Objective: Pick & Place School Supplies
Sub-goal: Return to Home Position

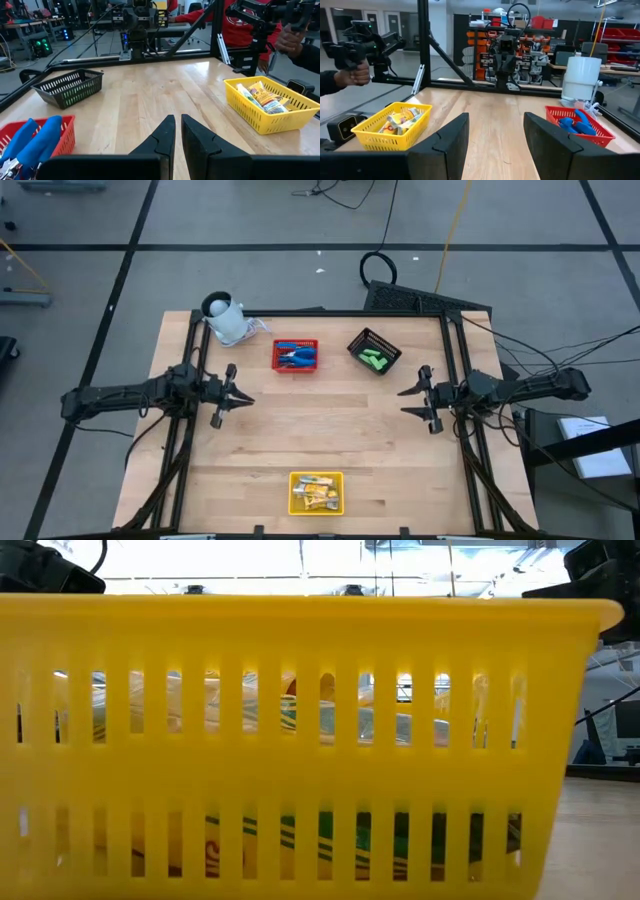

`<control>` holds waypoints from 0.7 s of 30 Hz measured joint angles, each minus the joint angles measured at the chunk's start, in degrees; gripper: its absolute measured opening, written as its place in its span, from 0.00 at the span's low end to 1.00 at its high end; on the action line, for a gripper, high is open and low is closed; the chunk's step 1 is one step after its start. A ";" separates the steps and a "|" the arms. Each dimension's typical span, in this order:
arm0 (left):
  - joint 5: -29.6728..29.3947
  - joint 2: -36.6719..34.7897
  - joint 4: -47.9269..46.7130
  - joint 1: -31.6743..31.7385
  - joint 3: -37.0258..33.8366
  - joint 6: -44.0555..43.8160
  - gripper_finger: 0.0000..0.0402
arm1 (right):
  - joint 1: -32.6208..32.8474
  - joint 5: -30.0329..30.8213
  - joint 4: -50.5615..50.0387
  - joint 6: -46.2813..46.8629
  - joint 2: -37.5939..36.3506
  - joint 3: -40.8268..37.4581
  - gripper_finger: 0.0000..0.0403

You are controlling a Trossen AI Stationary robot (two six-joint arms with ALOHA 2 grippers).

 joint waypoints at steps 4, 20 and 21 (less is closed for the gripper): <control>-0.03 0.00 1.29 0.00 -0.07 0.50 0.09 | 0.00 0.02 -0.02 -0.17 0.02 0.00 0.45; -0.66 0.00 2.45 0.00 -0.07 -1.60 0.09 | -0.02 0.02 0.03 -0.18 0.02 0.00 0.45; -0.66 0.00 2.45 0.00 -0.07 -1.68 0.09 | -0.02 0.02 0.03 -0.19 0.02 0.00 0.45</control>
